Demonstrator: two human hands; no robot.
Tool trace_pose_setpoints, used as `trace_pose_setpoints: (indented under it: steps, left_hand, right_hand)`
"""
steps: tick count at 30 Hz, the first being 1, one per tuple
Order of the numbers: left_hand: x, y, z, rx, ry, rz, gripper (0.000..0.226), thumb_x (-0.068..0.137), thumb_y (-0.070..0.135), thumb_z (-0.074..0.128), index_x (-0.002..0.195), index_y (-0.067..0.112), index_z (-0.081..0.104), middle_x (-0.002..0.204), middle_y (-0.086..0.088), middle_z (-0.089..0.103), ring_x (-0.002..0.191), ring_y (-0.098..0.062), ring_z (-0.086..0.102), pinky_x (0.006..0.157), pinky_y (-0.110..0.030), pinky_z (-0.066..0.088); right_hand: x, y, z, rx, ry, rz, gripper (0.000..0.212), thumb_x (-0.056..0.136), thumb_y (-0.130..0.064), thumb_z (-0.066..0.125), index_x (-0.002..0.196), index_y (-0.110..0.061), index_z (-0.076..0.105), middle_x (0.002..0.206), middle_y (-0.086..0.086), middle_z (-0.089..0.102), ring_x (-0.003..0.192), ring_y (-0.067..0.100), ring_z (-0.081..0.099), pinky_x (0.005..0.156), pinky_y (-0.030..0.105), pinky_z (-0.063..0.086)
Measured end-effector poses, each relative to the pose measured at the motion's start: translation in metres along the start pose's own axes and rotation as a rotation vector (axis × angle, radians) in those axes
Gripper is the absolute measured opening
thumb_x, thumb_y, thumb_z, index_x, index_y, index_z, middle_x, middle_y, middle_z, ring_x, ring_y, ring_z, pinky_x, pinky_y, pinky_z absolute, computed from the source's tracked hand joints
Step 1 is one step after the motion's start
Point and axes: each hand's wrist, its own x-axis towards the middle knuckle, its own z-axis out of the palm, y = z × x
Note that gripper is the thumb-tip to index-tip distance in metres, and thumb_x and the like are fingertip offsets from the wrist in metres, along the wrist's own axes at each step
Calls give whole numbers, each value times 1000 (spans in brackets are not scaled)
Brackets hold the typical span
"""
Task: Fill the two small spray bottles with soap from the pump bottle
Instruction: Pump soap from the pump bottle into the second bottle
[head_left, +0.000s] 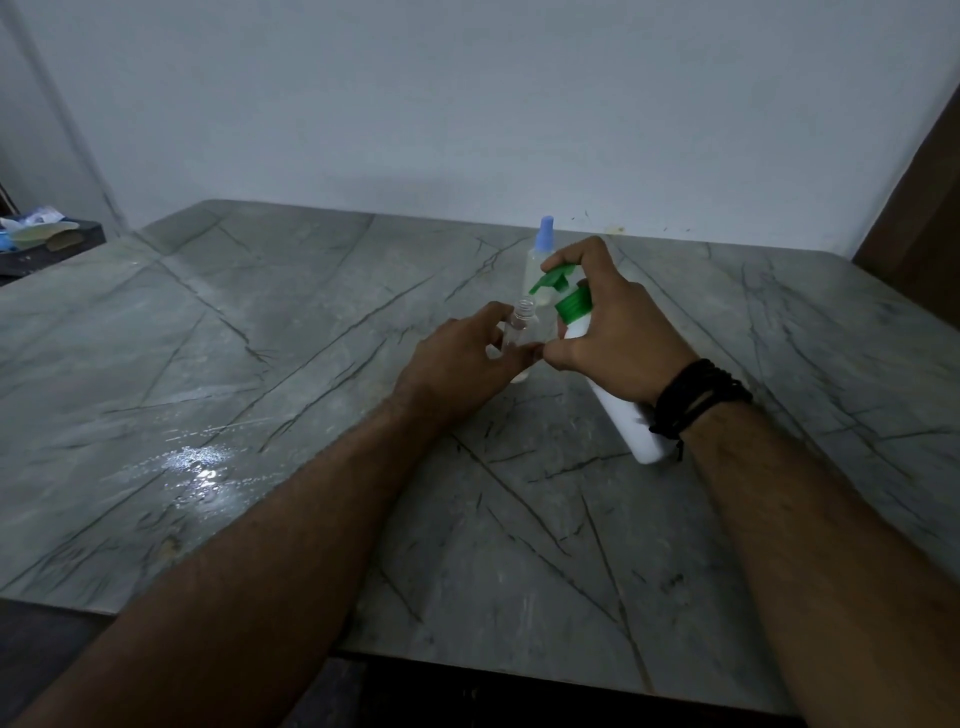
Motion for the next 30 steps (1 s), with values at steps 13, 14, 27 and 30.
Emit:
trace_pose_setpoints:
  steps: [13, 14, 27, 30]
  left_hand:
    - [0, -2, 0, -1, 5, 10, 53, 90, 52, 56, 134, 24, 49, 123, -1, 66, 104, -16, 63, 87, -33, 50]
    - [0, -2, 0, 3, 5, 10, 53, 90, 52, 56, 134, 24, 48, 123, -1, 65, 105, -16, 63, 87, -32, 50]
    - [1, -4, 2, -3, 20, 7, 51, 89, 54, 56, 132, 27, 50, 123, 1, 65, 99, -10, 60, 82, -28, 46]
    - [1, -4, 2, -7, 14, 7, 51, 90, 53, 57, 132, 27, 50, 123, 0, 65, 100, -10, 60, 82, -27, 46]
  right_hand:
    - [0, -1, 1, -9, -17, 2, 68, 70, -13, 80, 124, -31, 42, 95, -2, 65, 73, 13, 64, 62, 19, 47]
    - [0, -2, 1, -8, -22, 1, 68, 70, -13, 79, 122, -31, 41, 94, -3, 65, 72, 12, 64, 62, 19, 48]
    - [1, 0, 0, 4, -13, 8, 65, 68, -11, 80, 117, -30, 42, 95, -2, 65, 75, 12, 64, 63, 20, 47]
    - [1, 1, 0, 6, -11, 10, 63, 68, -11, 80, 115, -30, 42, 97, 1, 66, 77, 16, 65, 67, 27, 52]
